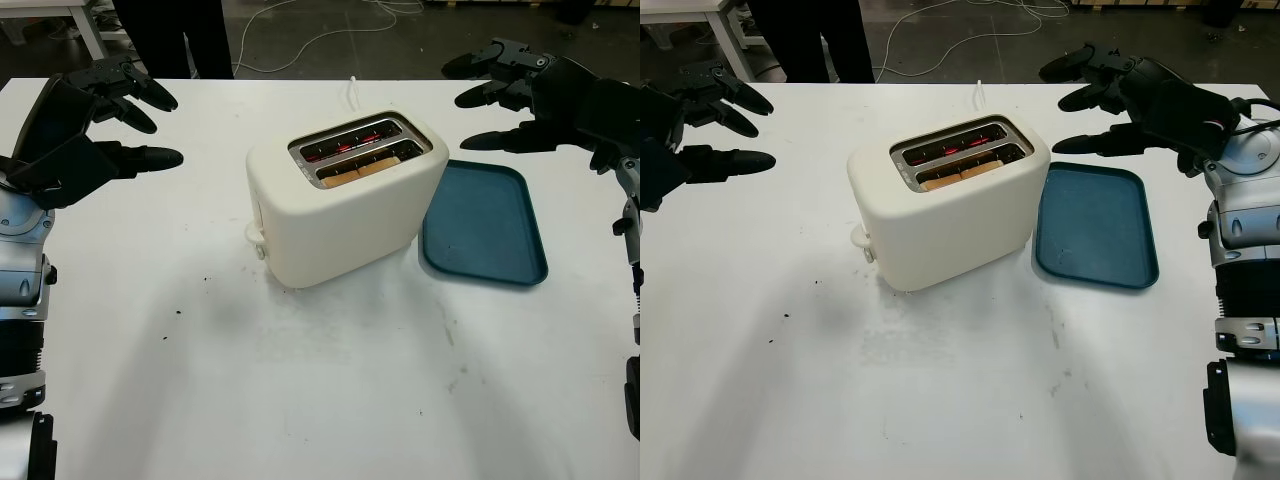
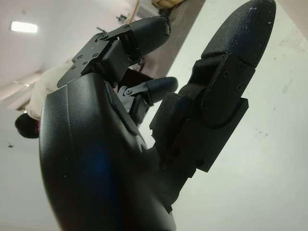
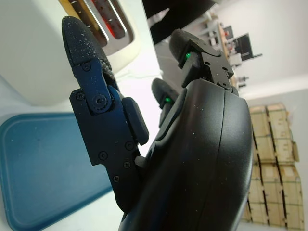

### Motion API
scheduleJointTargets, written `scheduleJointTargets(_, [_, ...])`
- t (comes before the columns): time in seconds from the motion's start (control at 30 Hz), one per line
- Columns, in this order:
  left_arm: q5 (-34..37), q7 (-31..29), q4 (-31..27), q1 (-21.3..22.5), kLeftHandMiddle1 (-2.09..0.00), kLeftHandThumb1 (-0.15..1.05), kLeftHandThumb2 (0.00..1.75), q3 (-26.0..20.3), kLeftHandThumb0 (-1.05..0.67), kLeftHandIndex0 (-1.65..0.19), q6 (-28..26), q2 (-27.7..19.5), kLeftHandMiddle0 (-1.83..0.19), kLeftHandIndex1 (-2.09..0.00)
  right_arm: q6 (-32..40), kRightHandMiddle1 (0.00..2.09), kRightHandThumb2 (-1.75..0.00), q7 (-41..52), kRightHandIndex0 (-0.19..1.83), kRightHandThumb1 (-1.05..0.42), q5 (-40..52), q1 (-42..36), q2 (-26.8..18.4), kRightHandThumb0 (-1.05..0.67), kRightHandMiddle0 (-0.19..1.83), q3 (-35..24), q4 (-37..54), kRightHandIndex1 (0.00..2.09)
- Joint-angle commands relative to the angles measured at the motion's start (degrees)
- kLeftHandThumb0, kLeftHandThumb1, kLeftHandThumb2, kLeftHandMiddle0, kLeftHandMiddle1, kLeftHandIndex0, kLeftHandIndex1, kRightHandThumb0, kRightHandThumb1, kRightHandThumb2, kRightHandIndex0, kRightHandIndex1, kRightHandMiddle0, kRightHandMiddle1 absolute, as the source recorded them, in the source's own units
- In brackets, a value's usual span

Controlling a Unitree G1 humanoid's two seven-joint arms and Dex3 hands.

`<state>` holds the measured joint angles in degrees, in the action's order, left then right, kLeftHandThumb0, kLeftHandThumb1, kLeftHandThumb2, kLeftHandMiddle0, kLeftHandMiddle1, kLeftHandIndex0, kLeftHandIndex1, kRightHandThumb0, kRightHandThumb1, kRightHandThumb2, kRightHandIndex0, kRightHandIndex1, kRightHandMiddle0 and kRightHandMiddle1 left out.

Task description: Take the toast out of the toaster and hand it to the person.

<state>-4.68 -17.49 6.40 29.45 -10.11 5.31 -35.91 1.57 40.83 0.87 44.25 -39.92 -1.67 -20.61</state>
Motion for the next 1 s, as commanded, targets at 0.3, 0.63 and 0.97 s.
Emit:
scheduleJointTargets(0.3, [0.5, 0.4, -0.1, -0.1, -1.27, 0.72, 0.0, -0.4, -1.05, -0.51, 0.3, 0.1, -0.47, -1.11, 0.3, 0.68, -0.01, -0.4, 0.0, -0.79, 0.3, 0.1, 0.1, -0.75, 0.04, -0.1, 0.5, 0.79])
scheduleJointTargets(0.63, [1.0, 0.2, -1.0, -0.2, -1.26, 0.72, 0.0, -0.7, -1.05, -0.5, -1.4, 0.2, -0.46, -1.1, 1.1, 0.67, 0.0, 0.0, 0.0, -0.78, 1.0, 0.1, 0.2, -0.72, 0.04, -0.4, 0.7, 0.79])
scheduleJointTargets(0.97, [-0.2, 0.5, -0.5, 0.0, -1.27, 0.73, 0.01, -0.3, -1.05, -0.51, 0.0, -0.3, -0.48, -1.1, 0.1, 0.67, 0.0, -0.5, 0.0, -0.78, 0.3, 0.1, 0.1, -0.73, 0.05, -0.1, 0.7, 0.8])
